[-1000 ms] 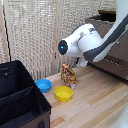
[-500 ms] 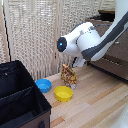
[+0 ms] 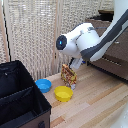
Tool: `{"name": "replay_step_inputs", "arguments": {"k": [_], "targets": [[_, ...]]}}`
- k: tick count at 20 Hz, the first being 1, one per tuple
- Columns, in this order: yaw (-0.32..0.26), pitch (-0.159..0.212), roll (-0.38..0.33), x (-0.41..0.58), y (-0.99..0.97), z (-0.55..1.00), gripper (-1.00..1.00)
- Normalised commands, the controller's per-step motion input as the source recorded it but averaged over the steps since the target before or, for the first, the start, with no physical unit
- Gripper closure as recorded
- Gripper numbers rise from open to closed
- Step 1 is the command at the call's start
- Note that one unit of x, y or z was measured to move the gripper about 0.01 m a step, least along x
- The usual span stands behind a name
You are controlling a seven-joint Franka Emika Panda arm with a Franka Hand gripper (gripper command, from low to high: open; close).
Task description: Locate and clasp the grip of the topmost drawer. Steadily and circumspectly yank the drawer open. Discover and seize the nutrition bar using your clamp. Deposit the nutrition bar in the accessible drawer. Unclench the nutrition bar.
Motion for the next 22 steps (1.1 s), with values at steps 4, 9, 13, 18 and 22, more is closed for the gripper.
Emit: {"name": "replay_step_inputs", "arguments": {"k": [4, 9, 13, 18, 22], "targets": [[-0.178, 0.026, 0.241, 0.372, 0.24, 0.09, -1.0], [-0.175, 0.038, 0.262, 0.366, 0.25, 0.06, -1.0], [-0.181, 0.058, 0.292, 0.325, 0.26, 0.01, -1.0], [-0.216, 0.076, 0.317, 0.21, 0.23, 0.0, -1.0], [-0.23, 0.077, 0.32, 0.174, 0.21, 0.0, -1.0]]}}
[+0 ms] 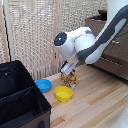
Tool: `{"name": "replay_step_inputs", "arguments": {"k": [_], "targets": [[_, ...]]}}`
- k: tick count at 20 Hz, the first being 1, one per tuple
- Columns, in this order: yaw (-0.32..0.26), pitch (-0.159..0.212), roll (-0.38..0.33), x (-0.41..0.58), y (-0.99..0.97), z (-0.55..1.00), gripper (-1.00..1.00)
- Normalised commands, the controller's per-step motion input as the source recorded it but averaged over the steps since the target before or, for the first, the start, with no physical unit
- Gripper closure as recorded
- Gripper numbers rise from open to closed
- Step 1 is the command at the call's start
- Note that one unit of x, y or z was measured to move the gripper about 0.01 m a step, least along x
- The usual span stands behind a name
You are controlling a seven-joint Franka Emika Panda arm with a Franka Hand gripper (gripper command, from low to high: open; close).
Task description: Locate and clasp the grip of the topmost drawer. Steadily and circumspectly yank the drawer open. Discover and seize the nutrition bar using your clamp. Deposit the nutrition bar in the accessible drawer. Unclench the nutrition bar.
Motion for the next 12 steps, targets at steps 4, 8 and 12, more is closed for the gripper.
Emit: {"name": "replay_step_inputs", "arguments": {"k": [4, 8, 12], "targets": [[-0.231, 0.074, 0.317, 0.169, 0.2, 0.0, -1.0], [-0.229, 0.06, 0.299, 0.191, 0.2, 0.01, -1.0], [-0.226, 0.04, 0.271, 0.222, 0.19, 0.05, -1.0]]}}
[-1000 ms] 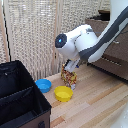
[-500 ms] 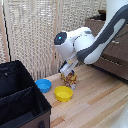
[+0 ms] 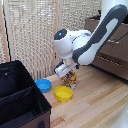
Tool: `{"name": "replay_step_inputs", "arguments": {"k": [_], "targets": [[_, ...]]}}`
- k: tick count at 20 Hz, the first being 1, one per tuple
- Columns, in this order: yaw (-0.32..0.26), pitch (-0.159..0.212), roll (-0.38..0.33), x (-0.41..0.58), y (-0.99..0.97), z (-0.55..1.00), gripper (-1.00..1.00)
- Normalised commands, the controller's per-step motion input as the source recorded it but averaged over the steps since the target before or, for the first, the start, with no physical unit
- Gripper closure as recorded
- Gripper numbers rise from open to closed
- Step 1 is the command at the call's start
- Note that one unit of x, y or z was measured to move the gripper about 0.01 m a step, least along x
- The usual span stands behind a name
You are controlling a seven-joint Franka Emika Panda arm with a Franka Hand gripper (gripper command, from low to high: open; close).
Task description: Locate and clasp the grip of the topmost drawer. Steadily and circumspectly yank the drawer open. Discover and seize the nutrition bar using your clamp. Deposit the nutrition bar in the accessible drawer. Unclench the nutrition bar.
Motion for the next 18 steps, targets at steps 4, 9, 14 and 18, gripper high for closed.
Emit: {"name": "replay_step_inputs", "arguments": {"k": [4, 9, 14, 18], "targets": [[-0.218, 0.031, 0.255, 0.252, 0.19, 0.07, -1.0], [-0.214, 0.01, 0.199, 0.281, 0.18, 0.14, -1.0], [-0.203, 0.0, 0.094, 0.322, 0.17, 0.24, -1.0], [-0.186, 0.0, 0.073, 0.367, 0.17, 0.26, -1.0]]}}
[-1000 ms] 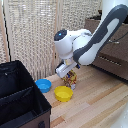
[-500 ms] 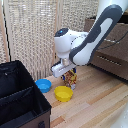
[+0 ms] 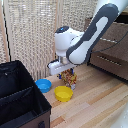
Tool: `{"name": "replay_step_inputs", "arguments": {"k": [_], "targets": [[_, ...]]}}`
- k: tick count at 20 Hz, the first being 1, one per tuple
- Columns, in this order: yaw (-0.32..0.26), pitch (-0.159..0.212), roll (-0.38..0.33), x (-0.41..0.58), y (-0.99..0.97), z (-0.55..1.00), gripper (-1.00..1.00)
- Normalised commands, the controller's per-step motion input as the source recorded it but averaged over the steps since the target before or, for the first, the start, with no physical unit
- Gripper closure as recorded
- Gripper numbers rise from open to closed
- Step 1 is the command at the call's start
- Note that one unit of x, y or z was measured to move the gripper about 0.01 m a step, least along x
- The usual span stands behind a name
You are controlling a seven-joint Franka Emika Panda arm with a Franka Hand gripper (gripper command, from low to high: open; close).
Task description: Locate and clasp the grip of the topmost drawer. Steadily and circumspectly yank the drawer open. Discover and seize the nutrition bar using your clamp. Deposit the nutrition bar in the accessible drawer. Unclench the nutrition bar.
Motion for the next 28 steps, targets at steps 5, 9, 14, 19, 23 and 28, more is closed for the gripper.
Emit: {"name": "replay_step_inputs", "arguments": {"k": [5, 9, 14, 19, 23, 28], "targets": [[-0.168, 0.0, 0.081, 0.418, 0.11, 0.34, -1.0], [-0.175, 0.0, 0.081, 0.399, 0.06, 0.39, -1.0], [-0.16, 0.024, 0.099, 0.422, 0.01, 0.47, -1.0], [-0.154, 0.054, 0.087, 0.426, -0.02, 0.58, -1.0], [-0.145, 0.095, 0.081, 0.487, -0.15, 0.59, -1.0], [-0.144, 0.133, 0.096, 0.447, -0.19, 0.58, -1.0]]}}
